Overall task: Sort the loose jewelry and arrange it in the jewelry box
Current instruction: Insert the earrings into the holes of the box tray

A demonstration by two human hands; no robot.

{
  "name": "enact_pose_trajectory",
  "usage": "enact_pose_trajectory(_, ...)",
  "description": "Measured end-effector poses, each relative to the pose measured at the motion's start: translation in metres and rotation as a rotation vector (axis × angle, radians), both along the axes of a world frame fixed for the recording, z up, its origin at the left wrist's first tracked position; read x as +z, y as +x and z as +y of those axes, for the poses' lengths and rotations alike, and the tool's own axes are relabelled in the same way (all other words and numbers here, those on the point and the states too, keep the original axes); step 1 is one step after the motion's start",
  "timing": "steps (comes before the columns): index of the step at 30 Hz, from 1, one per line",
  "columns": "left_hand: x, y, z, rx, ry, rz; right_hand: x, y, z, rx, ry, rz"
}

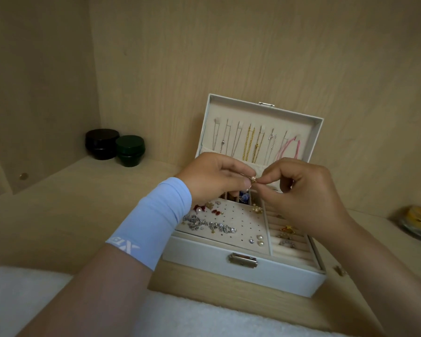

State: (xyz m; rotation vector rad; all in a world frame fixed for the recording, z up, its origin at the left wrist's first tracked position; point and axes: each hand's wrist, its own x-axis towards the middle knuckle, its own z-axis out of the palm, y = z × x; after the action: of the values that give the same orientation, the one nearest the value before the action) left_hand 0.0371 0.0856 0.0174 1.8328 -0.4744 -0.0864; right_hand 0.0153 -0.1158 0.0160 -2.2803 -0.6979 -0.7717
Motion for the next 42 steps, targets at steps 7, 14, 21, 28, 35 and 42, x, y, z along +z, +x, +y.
enact_pose_trajectory(7,0.004,-0.005,0.010,-0.006,-0.168,0.044,0.014,-0.004,0.006,0.138,0.188,0.328)
enact_pose_trajectory(14,0.004,-0.008,0.010,0.001,-0.040,0.018,0.029,-0.007,0.006,0.155,0.065,0.350)
enact_pose_trajectory(21,0.002,-0.009,0.006,0.006,0.046,0.035,0.032,-0.004,0.002,0.144,-0.011,0.425)
enact_pose_trajectory(28,-0.008,-0.005,0.007,0.101,0.311,-0.066,0.019,0.003,0.002,0.013,-0.300,0.389)
enact_pose_trajectory(35,-0.009,-0.004,0.011,0.133,0.346,-0.142,0.023,0.010,0.015,-0.080,-0.718,0.281)
enact_pose_trajectory(42,-0.011,-0.003,0.012,0.132,0.381,-0.150,0.023,0.012,0.022,-0.088,-0.768,0.324)
